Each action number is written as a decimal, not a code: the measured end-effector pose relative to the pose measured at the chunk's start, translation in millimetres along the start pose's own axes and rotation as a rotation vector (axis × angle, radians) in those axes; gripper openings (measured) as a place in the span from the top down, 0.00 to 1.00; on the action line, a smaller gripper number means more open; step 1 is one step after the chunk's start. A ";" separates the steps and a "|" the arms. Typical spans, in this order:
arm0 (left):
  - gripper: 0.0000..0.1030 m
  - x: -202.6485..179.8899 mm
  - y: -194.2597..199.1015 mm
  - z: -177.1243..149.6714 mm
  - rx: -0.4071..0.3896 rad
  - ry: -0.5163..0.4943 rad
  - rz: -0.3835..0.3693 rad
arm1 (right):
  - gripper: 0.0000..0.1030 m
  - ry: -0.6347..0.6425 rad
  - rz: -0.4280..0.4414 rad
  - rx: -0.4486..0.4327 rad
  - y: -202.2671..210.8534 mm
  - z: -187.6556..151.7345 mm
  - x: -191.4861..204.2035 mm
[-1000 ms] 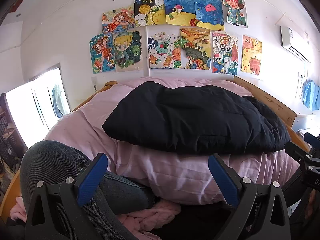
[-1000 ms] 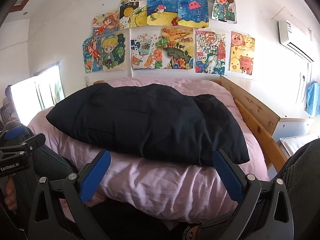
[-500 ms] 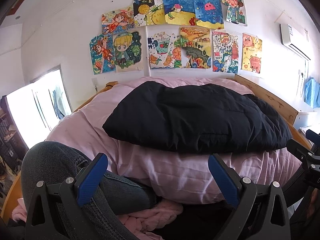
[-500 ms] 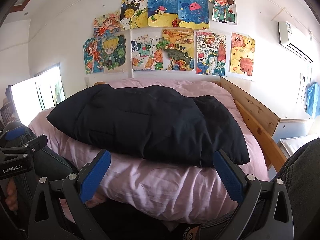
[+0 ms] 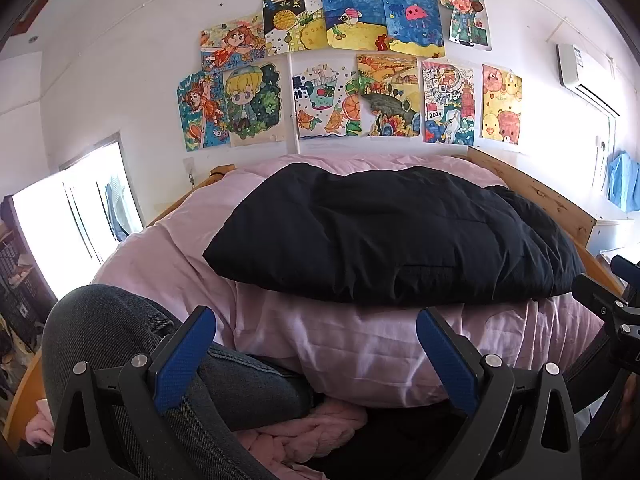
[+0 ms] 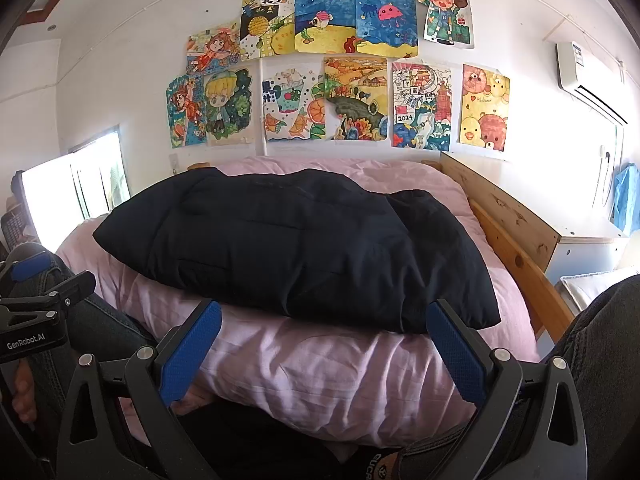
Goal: Fold large clothes
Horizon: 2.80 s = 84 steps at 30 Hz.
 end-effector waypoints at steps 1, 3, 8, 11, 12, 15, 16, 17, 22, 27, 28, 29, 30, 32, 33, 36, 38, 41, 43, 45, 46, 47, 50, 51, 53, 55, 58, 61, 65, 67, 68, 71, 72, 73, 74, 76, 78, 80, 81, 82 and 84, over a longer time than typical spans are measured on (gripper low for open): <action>0.01 -0.9 0.5 0.2 0.000 -0.001 -0.001 | 0.02 0.000 0.000 0.000 0.0 0.1 -0.1; 0.01 -0.5 0.5 0.1 0.000 -0.002 -0.002 | 0.02 -0.001 0.000 -0.001 -0.3 -0.5 -0.1; 0.01 0.1 0.4 0.0 -0.001 -0.003 -0.003 | 0.02 0.000 0.001 -0.001 -0.6 -0.7 -0.1; 0.01 0.1 0.4 -0.1 0.000 -0.003 -0.003 | 0.02 -0.001 0.000 -0.001 -0.5 -0.7 -0.1; 0.01 0.3 0.4 -0.1 0.000 -0.004 -0.003 | 0.02 -0.001 0.000 -0.001 -0.4 -0.6 -0.3; 0.01 1.7 0.0 -0.2 -0.002 -0.004 -0.004 | 0.02 -0.001 0.001 -0.001 -0.3 -0.5 -0.9; 0.01 1.4 0.2 -0.2 -0.002 -0.005 -0.004 | 0.02 -0.001 0.001 0.000 -0.6 -0.7 -0.7; 0.01 1.5 0.3 -0.3 -0.002 -0.005 -0.004 | 0.02 0.000 0.001 0.000 -0.3 -0.5 -1.0; 0.01 4.5 -0.7 -0.6 -0.002 -0.006 -0.007 | 0.02 -0.001 0.000 -0.004 -0.6 -0.3 -0.9; 0.01 5.2 -0.8 -0.7 -0.003 -0.008 -0.008 | 0.02 -0.001 0.000 -0.003 -0.7 -0.3 -1.2; 0.01 5.3 -0.9 -0.8 -0.003 -0.008 -0.008 | 0.02 -0.002 0.000 -0.003 -0.7 -0.4 -1.1; 0.01 5.7 -1.2 -0.9 -0.003 -0.009 -0.007 | 0.02 -0.001 0.001 -0.003 -0.7 -0.3 -1.5; 0.01 5.9 -1.2 -0.8 -0.003 -0.008 -0.008 | 0.02 -0.001 0.001 -0.003 -0.8 -0.4 -1.5; 0.01 6.1 -1.2 -0.9 -0.004 -0.008 -0.009 | 0.02 -0.001 0.000 -0.002 -1.0 -0.5 -1.2; 0.01 5.5 -0.9 -0.9 -0.003 -0.009 -0.008 | 0.02 -0.001 0.001 -0.003 -0.7 -0.3 -1.5; 0.01 6.0 -0.9 -1.0 -0.004 -0.009 -0.009 | 0.02 -0.001 0.001 -0.003 -0.8 -0.4 -1.4; 0.01 6.0 -0.9 -1.1 -0.004 -0.010 -0.009 | 0.02 -0.001 0.001 -0.003 -0.7 -0.4 -1.4; 0.01 6.1 -0.9 -1.2 -0.004 -0.010 -0.009 | 0.02 -0.001 0.000 -0.003 -0.8 -0.4 -1.2; 0.01 6.2 -0.9 -1.2 -0.005 -0.010 -0.010 | 0.02 -0.001 0.001 -0.003 -1.0 -0.5 -1.2; 0.01 6.8 -1.4 -1.4 -0.005 -0.011 -0.010 | 0.02 -0.001 0.001 -0.003 -0.8 -0.5 -1.2; 0.01 6.2 -0.9 -1.3 -0.005 -0.011 -0.010 | 0.02 -0.001 0.000 -0.003 -0.7 -0.4 -1.2; 0.01 6.6 -1.1 -1.4 -0.005 -0.011 -0.010 | 0.02 -0.001 0.000 -0.004 -0.7 -0.4 -1.2; 0.01 6.3 -0.8 -1.4 -0.006 -0.011 -0.010 | 0.02 -0.001 0.000 -0.003 -1.1 -0.7 -0.9; 0.01 6.3 -0.8 -1.4 -0.006 -0.012 -0.010 | 0.02 -0.001 0.000 -0.003 -0.8 -0.5 -1.0; 0.01 6.2 -0.7 -1.5 -0.006 -0.012 -0.010 | 0.02 -0.001 0.000 -0.003 -0.8 -0.5 -1.1; 0.01 6.5 -0.9 -1.6 -0.006 -0.012 -0.010 | 0.02 -0.001 0.001 -0.004 -0.8 -0.5 -1.2; 0.01 6.3 -0.7 -1.7 -0.006 -0.012 -0.010 | 0.02 -0.001 0.000 -0.004 -1.1 -0.7 -0.9; 0.01 6.6 -0.8 -1.8 -0.007 -0.013 -0.010 | 0.02 -0.001 0.001 -0.003 -1.1 -0.7 -0.9; 0.01 7.2 -1.1 -2.0 -0.008 -0.014 -0.010 | 0.02 -0.002 0.000 -0.004 -1.2 -0.9 -0.4; 0.01 7.1 -0.9 -2.0 -0.008 -0.014 -0.011 | 0.02 -0.002 0.000 -0.004 -1.1 -0.7 -0.4; 0.01 7.0 -0.8 -2.0 -0.008 -0.014 -0.011 | 0.02 -0.002 0.000 -0.004 -0.9 -0.7 -0.5; 0.01 7.2 -0.7 -2.2 -0.008 -0.014 -0.011 | 0.02 -0.001 0.000 -0.004 -1.2 -0.9 -0.2; 0.01 7.7 -1.2 -2.4 -0.009 -0.014 -0.011 | 0.02 -0.001 -0.001 -0.004 -0.9 -0.8 -0.3; 0.01 7.3 -0.8 -2.3 -0.008 -0.015 -0.011 | 0.02 -0.001 0.000 -0.004 -1.0 -0.8 -0.2; 0.01 7.5 -1.0 -2.5 -0.008 -0.015 -0.011 | 0.02 -0.002 -0.001 -0.004 -0.9 -0.8 -0.2; 0.01 7.4 -0.9 -2.5 -0.008 -0.015 -0.011 | 0.02 -0.002 -0.001 -0.004 -0.9 -0.8 -0.1; 0.01 7.5 -0.9 -2.5 -0.009 -0.015 -0.011 | 0.02 -0.002 -0.001 -0.004 -1.0 -0.9 -0.1; 0.01 7.7 -0.9 -2.6 -0.009 -0.016 -0.011 | 0.02 -0.002 -0.001 -0.004 -1.2 -1.1 0.0; 0.01 7.7 -0.9 -2.7 -0.009 -0.016 -0.011 | 0.02 -0.002 -0.001 -0.004 -0.9 -0.9 -0.1; 0.01 7.7 -1.0 -2.7 -0.009 -0.016 -0.012 | 0.02 -0.002 -0.001 -0.004 -0.9 -0.9 -0.2; 0.01 7.7 -1.0 -2.8 -0.010 -0.016 -0.012 | 0.02 -0.002 -0.001 -0.004 -1.2 -1.0 0.0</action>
Point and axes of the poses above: each gripper's, at about its wrist camera, not at the fingertips, and y roughly against the way its jaws point, x to its left, z to its top, the point moved 3 cm from there along -y, roughly the way its jaws point, and after that the axes turned 13 degrees about -x, right-handed, at the moved point
